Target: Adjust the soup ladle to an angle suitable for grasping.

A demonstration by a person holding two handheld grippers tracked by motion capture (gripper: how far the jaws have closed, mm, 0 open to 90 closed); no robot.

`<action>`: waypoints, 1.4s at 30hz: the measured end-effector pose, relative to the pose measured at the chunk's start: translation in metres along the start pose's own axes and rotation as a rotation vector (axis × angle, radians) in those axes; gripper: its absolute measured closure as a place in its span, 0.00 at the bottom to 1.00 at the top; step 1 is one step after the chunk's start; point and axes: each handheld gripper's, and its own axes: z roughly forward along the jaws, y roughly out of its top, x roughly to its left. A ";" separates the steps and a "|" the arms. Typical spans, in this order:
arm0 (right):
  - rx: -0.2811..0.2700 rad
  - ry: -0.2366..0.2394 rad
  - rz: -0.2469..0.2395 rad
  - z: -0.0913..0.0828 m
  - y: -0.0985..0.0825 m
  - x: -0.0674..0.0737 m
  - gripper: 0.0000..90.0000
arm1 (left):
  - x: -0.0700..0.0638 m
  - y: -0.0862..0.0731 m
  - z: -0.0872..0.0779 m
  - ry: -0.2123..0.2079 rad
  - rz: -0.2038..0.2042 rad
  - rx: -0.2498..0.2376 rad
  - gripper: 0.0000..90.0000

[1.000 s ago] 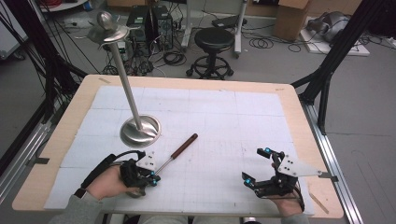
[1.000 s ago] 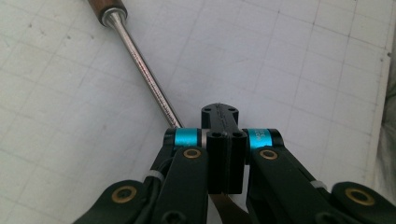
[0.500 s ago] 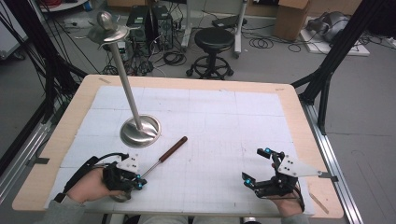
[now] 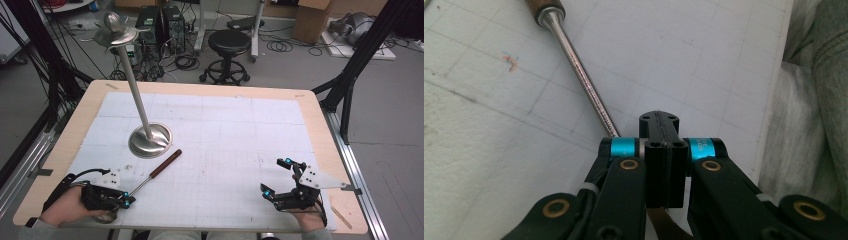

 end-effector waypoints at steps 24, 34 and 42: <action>0.004 0.009 0.003 0.003 0.000 0.000 0.02 | 0.038 0.033 -0.007 0.217 -0.145 -0.182 0.99; 0.001 0.011 0.008 0.002 0.000 0.000 0.02 | 0.047 0.046 0.021 0.234 -0.208 -0.080 0.99; 0.001 0.012 0.007 0.002 0.000 0.000 0.02 | 0.047 0.051 0.033 0.201 -0.240 -0.042 0.99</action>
